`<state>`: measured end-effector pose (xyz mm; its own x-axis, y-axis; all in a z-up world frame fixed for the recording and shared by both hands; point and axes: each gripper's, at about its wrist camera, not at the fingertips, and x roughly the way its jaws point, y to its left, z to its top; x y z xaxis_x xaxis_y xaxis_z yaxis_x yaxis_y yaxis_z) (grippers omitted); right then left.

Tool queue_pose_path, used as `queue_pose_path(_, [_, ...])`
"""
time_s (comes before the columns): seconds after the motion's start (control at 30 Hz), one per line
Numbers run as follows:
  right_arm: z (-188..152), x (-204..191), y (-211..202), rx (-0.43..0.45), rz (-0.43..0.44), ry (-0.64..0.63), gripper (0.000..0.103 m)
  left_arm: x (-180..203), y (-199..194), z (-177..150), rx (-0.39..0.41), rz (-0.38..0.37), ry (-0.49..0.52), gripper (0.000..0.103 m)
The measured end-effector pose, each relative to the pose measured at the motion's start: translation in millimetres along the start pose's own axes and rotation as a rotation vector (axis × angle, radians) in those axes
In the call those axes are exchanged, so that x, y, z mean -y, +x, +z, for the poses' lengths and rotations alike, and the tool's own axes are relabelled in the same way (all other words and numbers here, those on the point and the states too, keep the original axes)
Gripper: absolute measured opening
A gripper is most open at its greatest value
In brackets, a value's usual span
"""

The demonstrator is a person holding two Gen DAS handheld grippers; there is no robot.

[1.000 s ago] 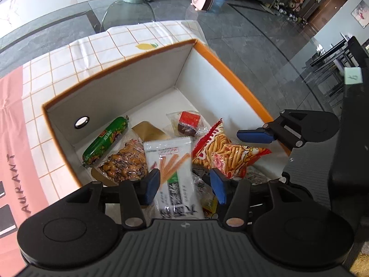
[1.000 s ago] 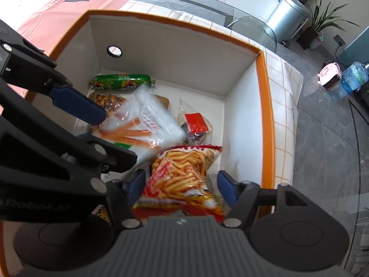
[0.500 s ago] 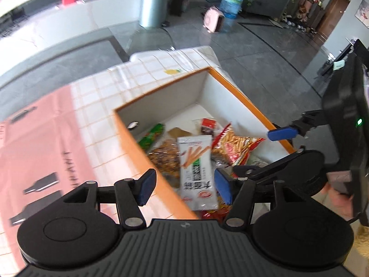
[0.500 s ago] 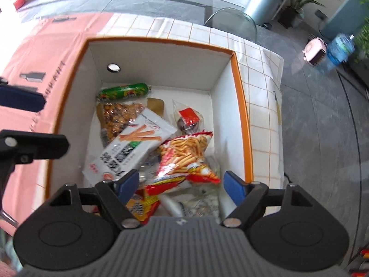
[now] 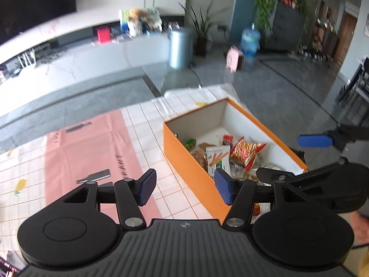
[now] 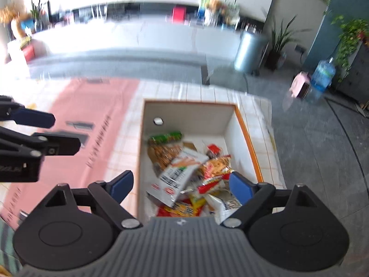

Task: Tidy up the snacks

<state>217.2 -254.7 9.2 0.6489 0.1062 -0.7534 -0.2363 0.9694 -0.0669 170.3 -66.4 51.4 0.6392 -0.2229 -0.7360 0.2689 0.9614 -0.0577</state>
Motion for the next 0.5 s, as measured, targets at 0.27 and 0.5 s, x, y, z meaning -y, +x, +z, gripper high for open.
queue_pose_path(0.27, [-37.1,-33.0,-53.7,0.147,-0.003,0.119,0.091,4.7,-49.6,-36.1,0.154,0.158,0.033,0.071])
queue_pose_path(0.5, [-78.4,-68.0,-87.4,0.263,-0.049,0.129,0.099,0.9,-85.8,-82.9,0.257,0.230,-0.004,0.086])
